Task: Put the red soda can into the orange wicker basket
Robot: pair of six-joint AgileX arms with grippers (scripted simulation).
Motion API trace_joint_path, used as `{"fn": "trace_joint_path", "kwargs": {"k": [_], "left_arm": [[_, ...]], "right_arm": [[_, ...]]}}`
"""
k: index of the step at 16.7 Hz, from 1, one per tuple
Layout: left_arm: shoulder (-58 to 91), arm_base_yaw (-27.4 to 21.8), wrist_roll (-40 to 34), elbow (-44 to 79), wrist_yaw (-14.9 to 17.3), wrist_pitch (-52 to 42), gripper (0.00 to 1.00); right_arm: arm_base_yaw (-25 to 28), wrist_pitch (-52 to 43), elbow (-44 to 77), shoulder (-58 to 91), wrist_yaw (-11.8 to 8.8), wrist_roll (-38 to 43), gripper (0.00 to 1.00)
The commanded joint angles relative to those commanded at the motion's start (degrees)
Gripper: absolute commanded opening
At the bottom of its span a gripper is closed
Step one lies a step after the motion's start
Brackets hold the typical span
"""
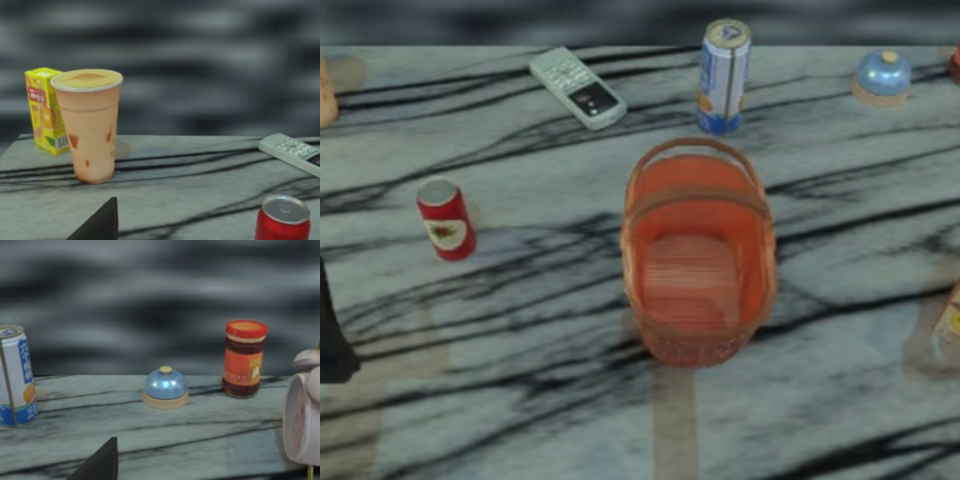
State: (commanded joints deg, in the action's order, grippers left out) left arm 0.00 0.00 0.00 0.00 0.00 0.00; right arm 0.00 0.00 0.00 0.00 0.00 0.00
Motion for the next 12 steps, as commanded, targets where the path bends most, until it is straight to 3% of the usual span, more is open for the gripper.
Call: {"fn": "trace_joint_path", "kwargs": {"k": [6, 12], "left_arm": [[5.94, -1.16, 2.37, 5.85, 0.59, -4.07, 1.00], [32.20, -3.59, 10.79, 28.84, 0.93, -19.50, 1.00]], "right_arm": [[0.00, 0.00, 0.00, 0.00, 0.00, 0.00, 1.00], [0.00, 0.00, 0.00, 0.00, 0.00, 0.00, 1.00]]}}
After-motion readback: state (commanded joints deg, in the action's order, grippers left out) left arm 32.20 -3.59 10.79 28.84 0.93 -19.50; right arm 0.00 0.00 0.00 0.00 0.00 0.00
